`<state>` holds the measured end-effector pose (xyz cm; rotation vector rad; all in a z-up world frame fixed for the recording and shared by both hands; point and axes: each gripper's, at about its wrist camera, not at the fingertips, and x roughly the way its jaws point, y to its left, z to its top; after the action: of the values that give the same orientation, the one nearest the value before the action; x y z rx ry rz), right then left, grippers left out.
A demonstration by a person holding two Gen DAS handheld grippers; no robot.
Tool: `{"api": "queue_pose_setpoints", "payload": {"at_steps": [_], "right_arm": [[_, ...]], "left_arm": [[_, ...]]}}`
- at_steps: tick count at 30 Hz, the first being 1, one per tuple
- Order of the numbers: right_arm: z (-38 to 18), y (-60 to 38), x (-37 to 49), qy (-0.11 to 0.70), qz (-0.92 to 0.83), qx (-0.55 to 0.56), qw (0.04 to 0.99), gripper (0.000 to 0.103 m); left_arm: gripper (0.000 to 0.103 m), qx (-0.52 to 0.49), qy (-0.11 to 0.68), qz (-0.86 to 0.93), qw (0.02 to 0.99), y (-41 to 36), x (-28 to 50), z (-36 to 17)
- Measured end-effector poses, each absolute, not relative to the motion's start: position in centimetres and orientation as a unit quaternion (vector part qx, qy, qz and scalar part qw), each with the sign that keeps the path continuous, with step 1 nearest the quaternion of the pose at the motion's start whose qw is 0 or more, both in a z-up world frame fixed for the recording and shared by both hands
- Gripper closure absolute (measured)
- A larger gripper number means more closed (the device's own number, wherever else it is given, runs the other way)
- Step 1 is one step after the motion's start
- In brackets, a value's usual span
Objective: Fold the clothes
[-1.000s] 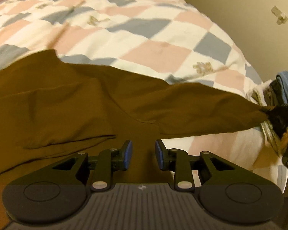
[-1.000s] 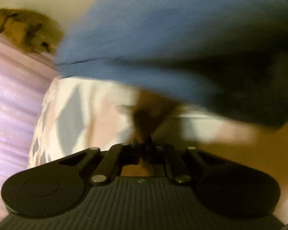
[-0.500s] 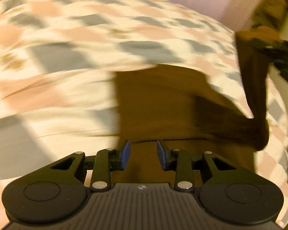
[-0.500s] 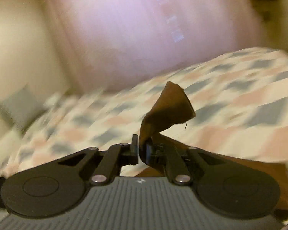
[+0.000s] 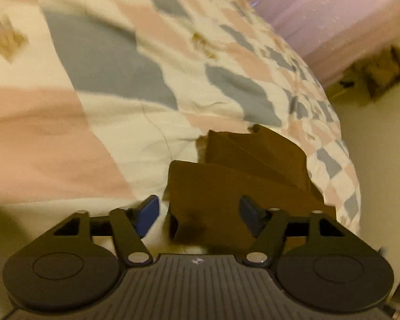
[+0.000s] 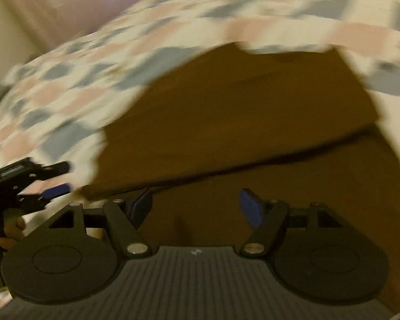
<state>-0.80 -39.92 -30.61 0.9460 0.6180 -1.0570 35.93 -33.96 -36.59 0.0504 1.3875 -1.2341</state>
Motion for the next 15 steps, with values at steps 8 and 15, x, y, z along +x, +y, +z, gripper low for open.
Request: {"api": "queue_pose_setpoints", "payload": {"at_steps": [8,15], "right_arm": [[-32.0,-41.7,-8.4,0.262,-0.551,0.439,0.660,0.031],[-30.0,-44.0,-11.1,0.232,-0.587,0.417,0.654,0.031]], "left_arm": [[0.099,-0.002,0.625,-0.524,0.579,-36.0,33.9,-40.1],[0.101,0.022,0.521,-0.590,0.616,-36.6,34.2,-32.6]]}}
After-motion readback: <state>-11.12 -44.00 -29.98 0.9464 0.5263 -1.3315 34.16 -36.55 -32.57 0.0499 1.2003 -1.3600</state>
